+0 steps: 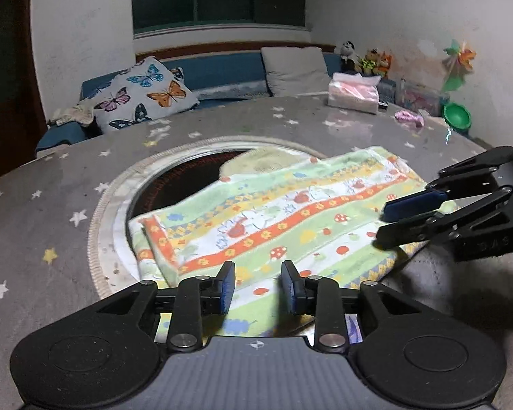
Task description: Fold clothes
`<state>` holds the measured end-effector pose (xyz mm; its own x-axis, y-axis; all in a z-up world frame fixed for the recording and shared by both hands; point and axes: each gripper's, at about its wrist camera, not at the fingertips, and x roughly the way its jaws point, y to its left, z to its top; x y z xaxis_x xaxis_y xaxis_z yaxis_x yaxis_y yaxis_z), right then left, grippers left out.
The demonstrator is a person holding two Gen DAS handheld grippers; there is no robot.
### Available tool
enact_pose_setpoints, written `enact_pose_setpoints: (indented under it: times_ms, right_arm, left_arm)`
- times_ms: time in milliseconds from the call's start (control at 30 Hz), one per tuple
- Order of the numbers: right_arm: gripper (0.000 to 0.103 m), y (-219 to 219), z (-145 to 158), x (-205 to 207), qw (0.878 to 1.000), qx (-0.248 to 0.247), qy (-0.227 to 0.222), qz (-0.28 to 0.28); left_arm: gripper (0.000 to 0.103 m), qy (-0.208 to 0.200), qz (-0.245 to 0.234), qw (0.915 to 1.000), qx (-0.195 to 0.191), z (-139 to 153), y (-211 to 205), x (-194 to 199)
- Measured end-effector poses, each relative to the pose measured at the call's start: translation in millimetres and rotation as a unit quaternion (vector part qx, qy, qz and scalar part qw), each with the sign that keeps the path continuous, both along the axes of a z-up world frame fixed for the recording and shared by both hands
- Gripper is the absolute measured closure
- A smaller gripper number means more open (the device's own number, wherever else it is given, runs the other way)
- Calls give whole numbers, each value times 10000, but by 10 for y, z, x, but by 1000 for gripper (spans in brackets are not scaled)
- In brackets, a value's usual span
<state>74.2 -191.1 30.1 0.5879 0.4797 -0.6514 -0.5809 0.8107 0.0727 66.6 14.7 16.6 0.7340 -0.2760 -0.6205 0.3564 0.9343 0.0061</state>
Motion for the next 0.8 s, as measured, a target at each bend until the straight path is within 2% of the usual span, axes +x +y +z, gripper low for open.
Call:
enact_pose_setpoints:
  times_ms: [133,200,300,400,533,800]
  right_arm:
    - [70,-155,-47,66,9996,80,157,-230]
    - [70,-212,-49,76,9993,158,212,-257]
    - [65,-235,13,89,9995,77,138,-288]
    - [65,-304,26,178,9988,53,116,-472]
    - [65,-428,-58,329,9970,77,354,-681]
    - [65,-497,41,609,9952,214,201,-936]
  left_arm:
    - [66,38,68,10000,-3,-29,67,17]
    - [65,105,101,9998,-128,-41,107,32]
    - [62,148,152,9995,-254,-5,158,58]
    - [60,159,202,9994,-252,4,187,105]
    - [59,294,288,9988,-274,-50,243,175]
    - [59,205,520,9981,-277,54,312,385]
